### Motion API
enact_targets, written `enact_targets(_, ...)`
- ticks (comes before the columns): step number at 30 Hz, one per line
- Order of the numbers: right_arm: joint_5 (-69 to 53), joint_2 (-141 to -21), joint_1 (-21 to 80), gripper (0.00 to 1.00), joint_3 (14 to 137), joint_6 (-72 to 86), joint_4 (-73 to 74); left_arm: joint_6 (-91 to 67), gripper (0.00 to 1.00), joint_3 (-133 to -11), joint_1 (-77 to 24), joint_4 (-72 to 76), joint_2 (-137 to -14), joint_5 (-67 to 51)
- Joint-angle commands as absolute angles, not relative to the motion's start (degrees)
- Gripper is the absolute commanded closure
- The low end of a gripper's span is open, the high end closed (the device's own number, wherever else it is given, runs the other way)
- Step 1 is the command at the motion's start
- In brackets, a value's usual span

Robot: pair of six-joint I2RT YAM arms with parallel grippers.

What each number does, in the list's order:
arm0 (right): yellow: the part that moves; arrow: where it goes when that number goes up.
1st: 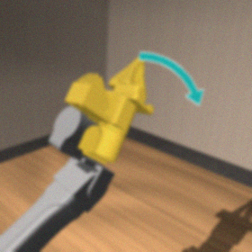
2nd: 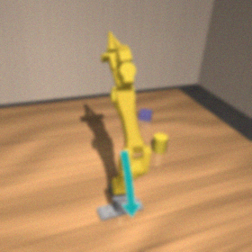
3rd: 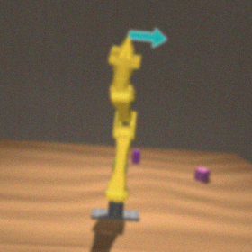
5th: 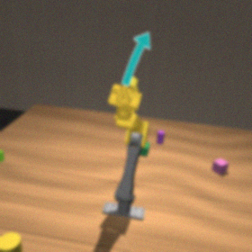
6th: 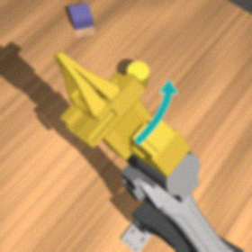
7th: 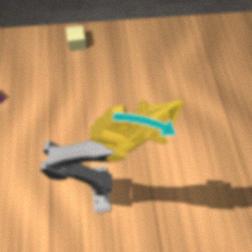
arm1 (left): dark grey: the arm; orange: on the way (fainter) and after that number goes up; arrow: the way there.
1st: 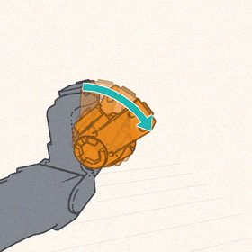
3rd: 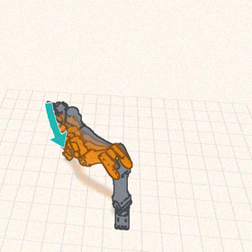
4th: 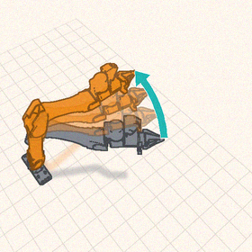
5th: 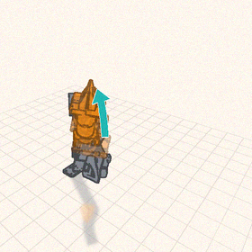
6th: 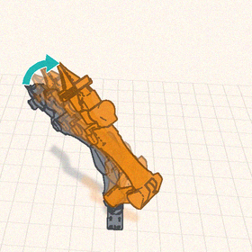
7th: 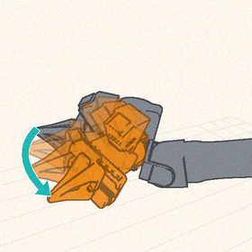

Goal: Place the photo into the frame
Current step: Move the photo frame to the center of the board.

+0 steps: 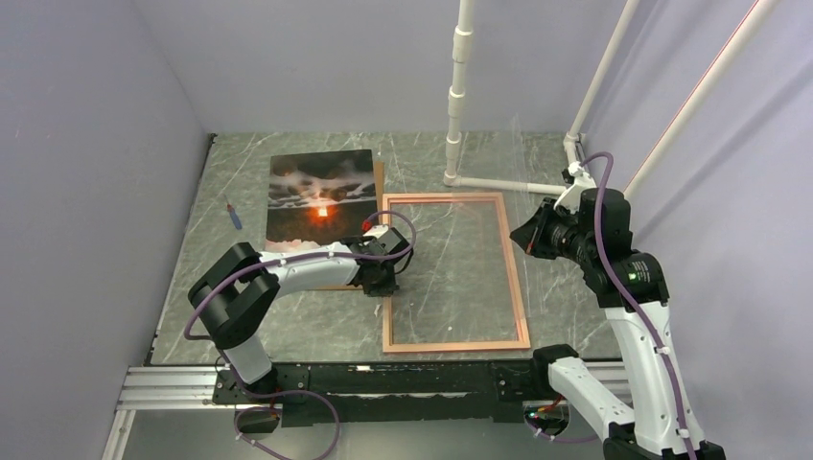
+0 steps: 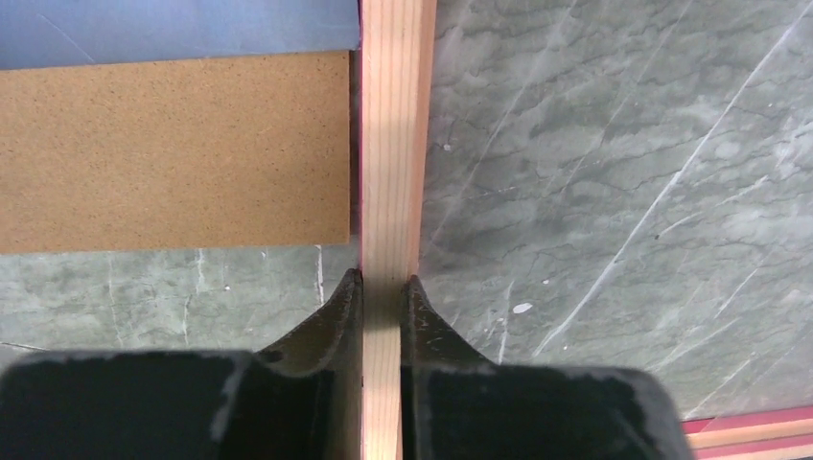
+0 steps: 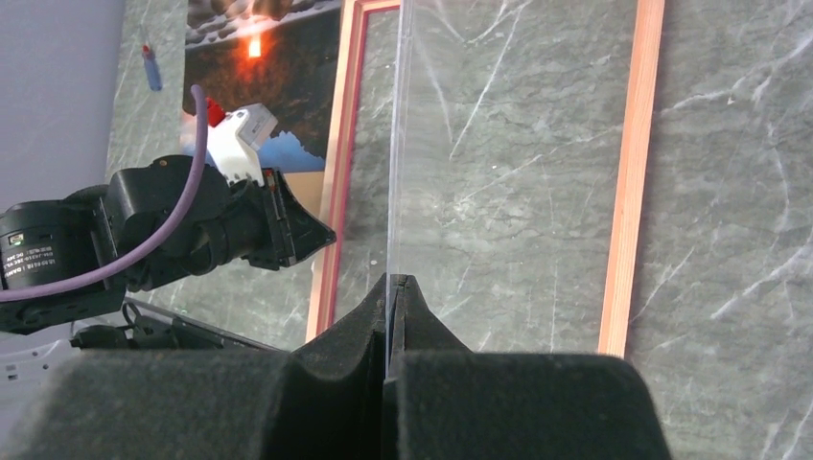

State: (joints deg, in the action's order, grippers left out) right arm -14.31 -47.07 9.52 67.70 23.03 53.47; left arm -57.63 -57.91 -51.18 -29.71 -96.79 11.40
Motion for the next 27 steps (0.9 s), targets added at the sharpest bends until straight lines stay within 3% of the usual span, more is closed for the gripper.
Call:
enact_targets(1,-16.3,-47.1,9.4,1.00,67.6,23.5,48.9,-52.2,0.78,-58.8,-50.4,-31.8,-95.9,10.7)
enact_targets(6,-16.0,-47.6,9.4,1.00,68.4,22.8,49.8,-49.4,0.40,-59.0,-50.4,-29.9,-93.3,8.2)
enact_targets(8,-16.0,-47.5,9.5,1.00,68.6,22.4,50.0,-48.2,0.33,-58.1,-50.2,-28.0,-91.5,7.0)
enact_targets(19,-17.8,-47.1,9.5,1.00,68.9,21.5,48.3,-46.3,0.33,-43.9,-44.2,-11.3,-79.0,-3.5)
enact_targets(27,-21.6,-47.6,9.4,1.00,68.6,22.7,45.4,-45.7,0.40,-33.5,-40.4,-3.1,-71.8,-7.7)
